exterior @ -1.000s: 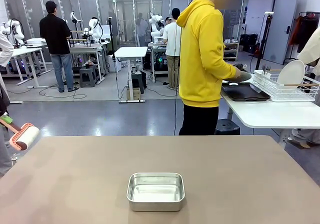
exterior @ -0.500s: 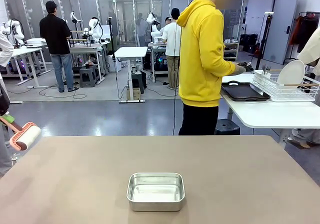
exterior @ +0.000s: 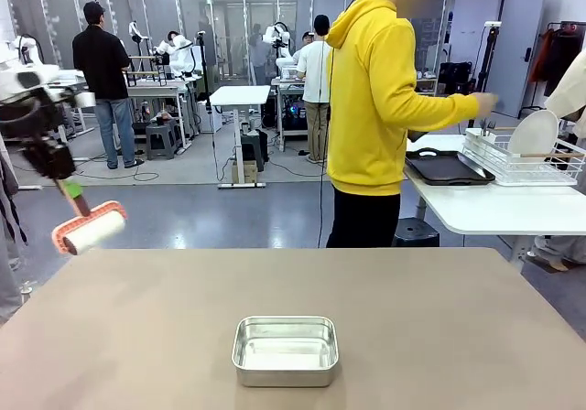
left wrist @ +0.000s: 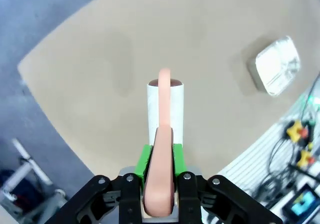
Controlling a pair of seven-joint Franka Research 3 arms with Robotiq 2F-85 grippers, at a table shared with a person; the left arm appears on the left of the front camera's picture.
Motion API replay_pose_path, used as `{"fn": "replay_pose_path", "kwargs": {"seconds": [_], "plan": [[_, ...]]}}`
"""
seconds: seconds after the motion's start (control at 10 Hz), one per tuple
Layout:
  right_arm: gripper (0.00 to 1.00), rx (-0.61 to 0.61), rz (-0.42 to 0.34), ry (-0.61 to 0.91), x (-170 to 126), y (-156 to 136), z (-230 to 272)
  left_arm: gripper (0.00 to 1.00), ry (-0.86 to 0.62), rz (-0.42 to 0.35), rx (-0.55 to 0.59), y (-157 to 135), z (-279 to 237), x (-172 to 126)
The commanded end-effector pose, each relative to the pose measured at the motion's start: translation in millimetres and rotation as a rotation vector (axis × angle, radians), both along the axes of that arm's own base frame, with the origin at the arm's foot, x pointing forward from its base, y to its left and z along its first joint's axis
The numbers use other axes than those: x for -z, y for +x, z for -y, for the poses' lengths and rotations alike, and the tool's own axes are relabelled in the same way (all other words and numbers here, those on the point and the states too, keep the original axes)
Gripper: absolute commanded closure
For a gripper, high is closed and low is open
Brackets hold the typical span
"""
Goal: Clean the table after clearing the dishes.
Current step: Place the Lint Roller back on top of the Airtight Container.
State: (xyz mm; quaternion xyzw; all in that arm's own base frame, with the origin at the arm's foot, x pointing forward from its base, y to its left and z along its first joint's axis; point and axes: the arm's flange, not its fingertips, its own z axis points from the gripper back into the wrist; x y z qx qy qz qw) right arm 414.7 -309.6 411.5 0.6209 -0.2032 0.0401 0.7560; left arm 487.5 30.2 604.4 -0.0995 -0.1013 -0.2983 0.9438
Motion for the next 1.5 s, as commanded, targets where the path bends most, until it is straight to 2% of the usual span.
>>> {"fn": "replay_pose_path", "kwargs": {"seconds": [0.0, 0.1, 0.3, 0.5, 0.7, 0.8, 0.9, 1.0, 1.1, 1.4], "plan": [[0.00, -0.002, 0.010, 0.004, -3, -3, -2, 0.78, 0.127, 0.099, 0.248, -21, 58, -6], [0.00, -0.002, 0.010, 0.004, -3, -3, -2, 0.78, 0.177, 0.128, 0.375, -33, 99, -12], [0.00, -0.002, 0.010, 0.004, -3, -3, -2, 0.78, 0.244, 0.159, 0.652, -60, 183, 0], [0.00, -0.002, 0.010, 0.004, -3, -3, -2, 0.78, 0.300, 0.155, 0.796, -85, 244, 21], [0.00, -0.002, 0.010, 0.004, -3, -3, -2, 0.78, 0.289, 0.136, 0.934, -110, 291, 41], [0.00, -0.002, 0.010, 0.004, -3, -3, -2, 0.78, 0.303, 0.147, 0.968, -117, 302, 48], [0.00, -0.002, 0.010, 0.004, -3, -3, -2, 0.78, 0.274, 0.178, 0.953, -120, 306, 46], [0.00, -0.002, 0.010, 0.004, -3, -3, -2, 0.78, 0.258, 0.231, 0.857, -115, 304, 39], [0.00, -0.002, 0.010, 0.004, -3, -3, -2, 0.78, 0.284, 0.123, 0.944, -123, 317, 48], [0.00, -0.002, 0.010, 0.004, -3, -3, -2, 0.78, 0.284, 0.123, 0.944, -123, 317, 48]]}}
